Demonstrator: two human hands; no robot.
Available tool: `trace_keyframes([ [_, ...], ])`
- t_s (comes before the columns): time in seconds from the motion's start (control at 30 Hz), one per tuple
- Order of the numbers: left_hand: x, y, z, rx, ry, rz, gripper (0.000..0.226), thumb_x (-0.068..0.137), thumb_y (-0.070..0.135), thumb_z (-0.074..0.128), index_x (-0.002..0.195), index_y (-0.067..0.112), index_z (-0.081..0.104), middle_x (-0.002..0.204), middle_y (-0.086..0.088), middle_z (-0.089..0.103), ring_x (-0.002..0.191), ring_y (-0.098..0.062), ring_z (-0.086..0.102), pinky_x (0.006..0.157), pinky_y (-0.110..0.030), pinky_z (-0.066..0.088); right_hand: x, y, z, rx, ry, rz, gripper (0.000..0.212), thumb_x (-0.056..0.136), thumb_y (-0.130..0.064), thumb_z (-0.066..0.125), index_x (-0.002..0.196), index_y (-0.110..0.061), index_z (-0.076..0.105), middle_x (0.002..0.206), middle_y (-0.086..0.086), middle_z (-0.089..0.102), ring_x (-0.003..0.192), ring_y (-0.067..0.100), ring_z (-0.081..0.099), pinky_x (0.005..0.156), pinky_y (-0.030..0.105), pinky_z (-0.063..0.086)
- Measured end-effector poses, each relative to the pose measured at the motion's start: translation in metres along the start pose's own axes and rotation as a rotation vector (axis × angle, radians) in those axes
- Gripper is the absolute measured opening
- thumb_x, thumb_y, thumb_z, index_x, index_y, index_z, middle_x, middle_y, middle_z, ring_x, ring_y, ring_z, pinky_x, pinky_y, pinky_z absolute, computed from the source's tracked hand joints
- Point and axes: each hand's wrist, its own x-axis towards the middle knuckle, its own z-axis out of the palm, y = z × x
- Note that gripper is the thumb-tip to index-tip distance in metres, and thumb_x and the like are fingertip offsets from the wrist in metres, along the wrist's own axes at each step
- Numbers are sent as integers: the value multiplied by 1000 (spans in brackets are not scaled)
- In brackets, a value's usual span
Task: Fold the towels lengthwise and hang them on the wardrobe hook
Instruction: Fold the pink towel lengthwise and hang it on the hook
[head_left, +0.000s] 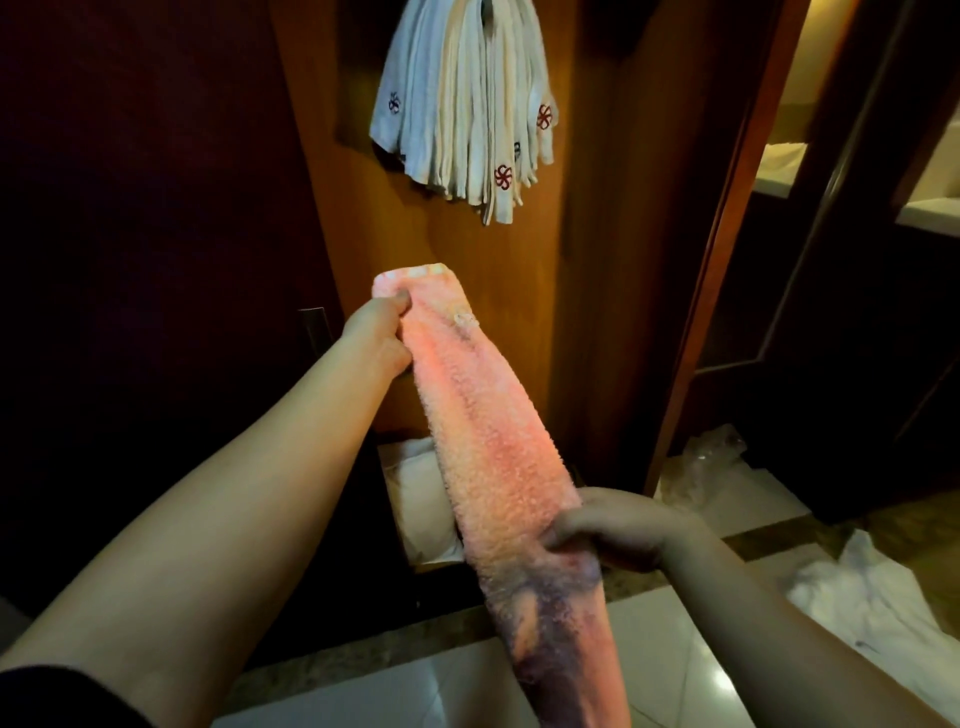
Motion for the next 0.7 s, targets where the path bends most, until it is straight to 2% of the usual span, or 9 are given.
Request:
trace_keyframes([
  [0.07, 4, -4, 0, 18, -1, -15, 22, 95, 19, 65, 81, 6, 53, 83, -9, 61, 74, -21, 61, 82, -39, 56, -1, 1, -1, 35, -16, -2, 45, 67, -19, 75, 109, -3, 69, 112, 15, 72, 109, 29, 66, 109, 42, 45],
  [0.13, 8, -10, -3, 53, -17, -61, 23, 96, 18, 64, 82, 4, 52, 84, -10, 59, 76, -23, 60, 84, -39, 55, -4, -1, -1, 44, -66, 4, 51, 68, -23, 76, 113, -3, 65, 112, 13, 71, 110, 29, 64, 109, 43, 45],
  [0.2, 18, -17, -8, 73, -44, -111, 21, 95, 20, 66, 96, 1, 56, 90, -10, 60, 89, -26, 62, 93, -40, 53, -7, -4, -2, 43, -92, -9, 58, 65, -29, 80, 116, -5, 64, 112, 10, 71, 112, 29, 64, 110, 46, 43],
  [0.3, 32, -28, -17, 134, -63, -135, 33, 97, 22, 63, 123, 2, 58, 112, -10, 65, 114, -28, 62, 104, -42, 48, -11, -9, -2, 123, -109, -66, 67, 61, -34, 90, 114, -5, 63, 108, 6, 74, 105, 22, 69, 100, 38, 51],
  [0.4, 40, -40, -22, 170, -65, -136, 41, 100, 20, 58, 134, 0, 53, 132, -13, 61, 123, -28, 58, 105, -41, 46, -17, -18, 0, 95, -86, -128, 66, 58, -36, 92, 111, -8, 64, 104, 2, 75, 101, 17, 70, 94, 32, 53],
  [0.5, 44, -48, -23, 180, -88, -116, 44, 101, 19, 56, 140, 1, 47, 135, -16, 58, 125, -30, 56, 105, -44, 45, -19, -25, 5, 25, -73, -127, 41, 70, -19, 77, 108, -8, 65, 101, 0, 76, 98, 14, 70, 94, 31, 54],
  [0.57, 45, -52, -23, 181, -104, -106, 44, 101, 20, 56, 141, 3, 46, 135, -17, 58, 125, -31, 56, 105, -45, 45, -21, -30, 10, -7, -100, -109, 32, 77, -13, 72, 108, -9, 66, 102, 0, 76, 100, 14, 70, 94, 30, 54],
  [0.63, 46, -57, -24, 170, -128, -95, 39, 102, 22, 53, 137, 6, 49, 131, -17, 60, 122, -30, 57, 102, -44, 46, -24, -37, 10, 17, -117, -143, 36, 74, -20, 81, 107, -10, 69, 104, 2, 76, 100, 15, 71, 91, 30, 54],
  [0.7, 50, -66, -29, 148, -185, -107, 27, 104, 27, 47, 124, 11, 54, 116, -14, 64, 111, -29, 61, 93, -42, 48, -26, -46, 7, 81, -123, -210, 44, 68, -32, 89, 103, -11, 75, 105, 6, 75, 100, 19, 71, 87, 30, 56],
])
